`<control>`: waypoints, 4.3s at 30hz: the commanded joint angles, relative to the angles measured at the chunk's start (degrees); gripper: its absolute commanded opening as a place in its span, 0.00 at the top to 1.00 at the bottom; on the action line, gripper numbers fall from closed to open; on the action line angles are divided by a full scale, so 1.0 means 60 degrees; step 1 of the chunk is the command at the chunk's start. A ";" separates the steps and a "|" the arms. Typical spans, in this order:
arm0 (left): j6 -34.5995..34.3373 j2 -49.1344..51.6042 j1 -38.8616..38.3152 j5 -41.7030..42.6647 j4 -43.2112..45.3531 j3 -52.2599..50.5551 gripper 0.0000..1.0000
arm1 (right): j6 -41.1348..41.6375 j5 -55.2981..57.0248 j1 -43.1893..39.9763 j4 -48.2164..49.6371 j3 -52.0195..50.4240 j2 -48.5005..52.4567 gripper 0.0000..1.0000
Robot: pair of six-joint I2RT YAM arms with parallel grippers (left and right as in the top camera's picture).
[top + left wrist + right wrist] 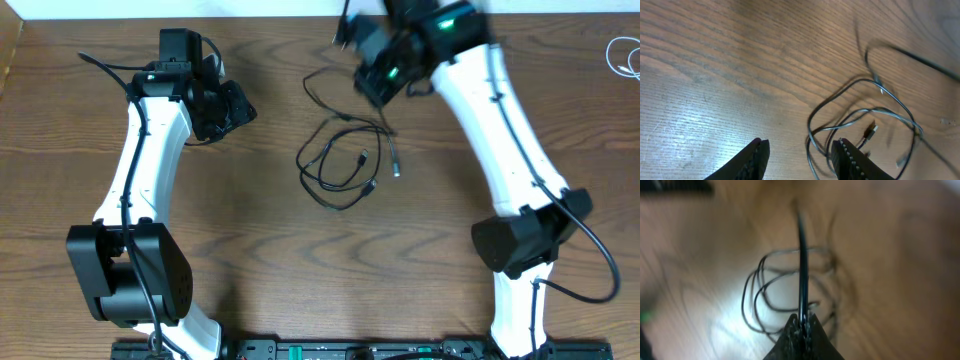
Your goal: Untangle cables
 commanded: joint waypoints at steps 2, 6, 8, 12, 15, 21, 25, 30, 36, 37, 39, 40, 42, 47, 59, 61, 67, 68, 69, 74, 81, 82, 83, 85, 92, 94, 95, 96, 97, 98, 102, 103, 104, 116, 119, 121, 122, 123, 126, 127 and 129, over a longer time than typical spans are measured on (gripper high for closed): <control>0.0018 0.0000 -0.0015 -0.0087 -0.0036 0.0069 0.55 | 0.1311 -0.0018 -0.0437 -0.0350 0.2306 -0.0095 0.99; 0.0022 0.0000 -0.0015 -0.0084 -0.0040 0.0069 0.55 | 0.2164 -0.0087 -0.0725 -0.0364 0.3956 -0.0095 0.99; 0.0029 0.0000 -0.0040 -0.0084 -0.0040 0.0069 0.55 | 0.2612 -0.0087 -0.0863 -0.0342 0.4626 -0.0095 0.99; 0.0055 0.0000 -0.0291 -0.0084 -0.0036 0.0069 0.55 | 0.3472 -0.0102 -0.1129 -0.0117 0.5650 -0.0095 0.99; 0.0058 0.0000 -0.0630 -0.0084 -0.0025 0.0069 0.55 | 0.3738 -0.0164 -0.1188 0.0109 0.6142 -0.0095 0.99; 0.0058 0.0000 -0.1566 -0.0087 0.0117 0.0069 0.54 | 0.3985 -0.0153 -0.1195 0.0987 0.6878 -0.0171 0.99; 0.0058 0.0000 -0.2131 -0.0087 0.0317 0.0069 0.48 | 0.4054 0.0200 -0.1370 0.1606 0.6867 -0.0590 0.99; 0.0058 0.0000 -0.2597 -0.0091 0.0572 0.0069 0.46 | 0.4054 0.0871 -0.1865 0.1585 0.6867 -0.1024 0.99; 0.0055 0.0018 -0.2852 -0.0091 0.0871 0.0069 0.44 | 0.4874 0.0448 -0.2419 0.0087 0.6867 -0.1242 0.99; 0.0055 0.0022 -0.2874 -0.0091 0.0907 0.0069 0.44 | 0.4943 0.0452 -0.2459 -0.0251 0.6867 -0.1242 0.99; 0.0055 0.0058 -0.2903 -0.0091 0.0940 0.0066 0.44 | 0.4943 0.0718 -0.2521 -0.1115 0.6845 -0.1239 0.99; 0.0055 0.0076 -0.2907 -0.0091 0.0936 0.0062 0.44 | 0.4943 0.1035 -0.2561 -0.1373 0.6816 -0.1239 0.99; 0.0055 0.0109 -0.2903 -0.0091 0.0933 0.0047 0.44 | 0.4943 0.1453 -0.2688 -0.1548 0.6739 -0.1239 0.99; 0.0055 0.0109 -0.2903 -0.0098 0.0976 -0.0069 0.44 | 0.4798 0.2590 -0.3515 -0.1089 0.6732 -0.1239 0.99; 0.0055 0.0109 -0.2903 -0.0251 0.0943 -0.0073 0.44 | 0.3894 0.3155 -0.7901 0.1792 0.5996 -0.1239 0.99; 0.0055 0.0109 -0.2903 -0.0277 0.0947 -0.0073 0.44 | 0.3887 0.2973 -0.8488 0.2157 0.5431 -0.1239 0.99; 0.0055 0.0109 -0.2903 -0.0273 0.0951 -0.0073 0.44 | 0.3894 0.2444 -1.0000 0.4448 0.2787 -0.1217 0.99; 0.0055 0.0109 -0.2903 -0.0273 0.0965 -0.0073 0.44 | 0.3894 0.2448 -1.0149 0.5020 0.2346 -0.1188 0.99; 0.0055 0.0109 -0.2903 -0.0273 0.0980 -0.0073 0.44 | 0.3894 0.2452 -1.0302 0.5661 0.1872 -0.1126 0.99; 0.0051 0.0109 -0.2907 -0.0273 0.1075 -0.0073 0.44 | 0.3945 0.2448 -1.0714 0.6637 0.0510 -0.0790 0.99; 0.0051 0.0109 -0.2903 -0.0270 0.1220 -0.0073 0.44 | 0.3934 0.2455 -1.0732 0.5839 -0.1231 -0.0681 0.99; 0.0051 0.0109 -0.2903 -0.0270 0.1220 -0.0073 0.44 | 0.3934 0.2473 -1.0732 0.5639 -0.1475 -0.0681 0.99; 0.0051 0.0109 -0.2903 -0.0273 0.1224 -0.0073 0.44 | 0.3934 0.2492 -1.0732 0.5501 -0.1701 -0.0681 0.99; 0.0051 0.0109 -0.2907 -0.0273 0.1224 -0.0073 0.44 | 0.3942 0.2481 -1.0732 0.5242 -0.2182 -0.0678 0.99; 0.0051 0.0109 -0.2907 -0.0273 0.1224 -0.0073 0.44 | 0.3942 0.2488 -1.0750 0.5326 -0.3850 -0.0663 0.99; 0.0051 0.0109 -0.2907 -0.0270 0.1224 -0.0073 0.44 | 0.3945 0.2503 -1.0761 0.5635 -0.4277 -0.0663 0.99; 0.0051 0.0109 -0.2907 -0.0273 0.1224 -0.0073 0.44 | 0.3945 0.2517 -1.0765 0.5814 -0.4466 -0.0663 0.99; 0.0051 0.0109 -0.2903 -0.0270 0.1224 -0.0073 0.44 | 0.3945 0.2521 -1.0765 0.6022 -0.4652 -0.0663 0.99; 0.0051 0.0109 -0.2907 -0.0270 0.1224 -0.0073 0.44 | 0.3945 0.2521 -1.0765 0.6433 -0.4969 -0.0659 0.99; 0.0051 0.0109 -0.2907 -0.0270 0.1224 -0.0073 0.44 | 0.3938 0.2521 -1.0765 0.6714 -0.5162 -0.0656 0.99; 0.0051 0.0109 -0.2907 -0.0266 0.1224 -0.0073 0.44 | 0.3938 0.2790 -1.0765 0.7919 -0.5967 -0.0645 0.56; 0.0047 0.0109 -0.2907 -0.0266 0.1220 -0.0073 0.44 | 0.3942 0.2845 -1.0768 0.8047 -0.6073 -0.0645 0.28; 0.0047 0.0109 -0.2907 -0.0266 0.1220 -0.0073 0.44 | 0.3942 0.2849 -1.0779 0.8058 -0.6102 -0.0645 0.02; 0.0051 0.0109 -0.2907 -0.0266 0.1224 -0.0073 0.44 | 0.4554 0.2728 -1.0724 0.6790 -0.5890 -0.1577 0.01; 0.0047 0.0109 -0.2907 -0.0266 0.1228 -0.0073 0.44 | 0.4539 0.2677 -1.0615 0.6517 -0.5890 -0.2167 0.01; 0.0051 0.0109 -0.2907 -0.0266 0.1228 -0.0073 0.44 | 0.4524 0.2656 -1.0528 0.6466 -0.5890 -0.2524 0.01; 0.0051 0.0109 -0.2907 -0.0266 0.1231 -0.0073 0.44 | 0.4462 0.2612 -1.0477 0.6455 -0.5890 -0.2674 0.01; 0.0051 0.0109 -0.2907 -0.0270 0.1231 -0.0073 0.44 | 0.4357 0.2401 -1.0426 0.6451 -0.5890 -0.2827 0.01; 0.0051 0.0109 -0.2907 -0.0270 0.1231 -0.0073 0.44 | 0.4113 0.1100 -1.0287 0.6451 -0.5890 -0.3209 0.01; 0.0051 0.0109 -0.2907 -0.0270 0.1231 -0.0073 0.44 | 0.4105 0.0495 -1.0218 0.6451 -0.5890 -0.3304 0.01; 0.0051 0.0109 -0.2907 -0.0266 0.1231 -0.0073 0.44 | 0.4105 -0.0393 -1.0080 0.6448 -0.5890 -0.3366 0.01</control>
